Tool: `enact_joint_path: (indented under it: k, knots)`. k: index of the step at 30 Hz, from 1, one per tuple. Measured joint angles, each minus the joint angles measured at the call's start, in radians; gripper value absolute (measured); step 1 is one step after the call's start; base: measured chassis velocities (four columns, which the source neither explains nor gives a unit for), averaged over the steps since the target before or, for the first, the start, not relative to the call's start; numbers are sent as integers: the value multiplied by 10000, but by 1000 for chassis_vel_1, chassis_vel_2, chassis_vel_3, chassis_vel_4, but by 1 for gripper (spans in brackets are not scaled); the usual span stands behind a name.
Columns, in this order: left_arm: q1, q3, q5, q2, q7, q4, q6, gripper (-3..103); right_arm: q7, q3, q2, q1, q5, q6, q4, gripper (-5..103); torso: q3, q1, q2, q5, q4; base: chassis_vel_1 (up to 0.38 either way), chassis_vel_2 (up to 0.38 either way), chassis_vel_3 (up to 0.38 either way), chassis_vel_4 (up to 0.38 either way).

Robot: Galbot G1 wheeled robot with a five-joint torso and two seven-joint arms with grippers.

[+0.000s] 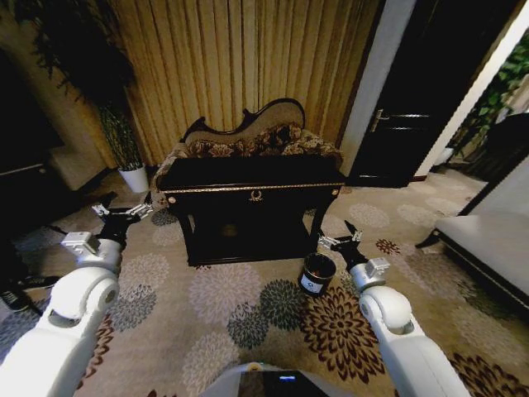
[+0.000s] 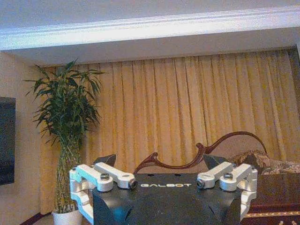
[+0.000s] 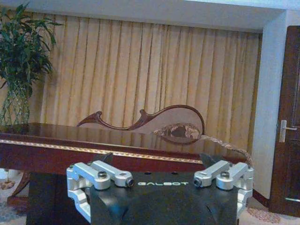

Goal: Move to the front of the table and place the trash on the table into the trash bin.

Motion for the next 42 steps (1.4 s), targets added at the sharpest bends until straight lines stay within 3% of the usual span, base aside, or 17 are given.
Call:
enact_joint_path:
  k: [42]
  knots:
    - [53, -110, -10, -37, -51, 54, -28, 100, 0, -19, 8, 170, -174, 363, -369, 100, 0, 2, 0, -5, 1, 121, -158, -125, 161]
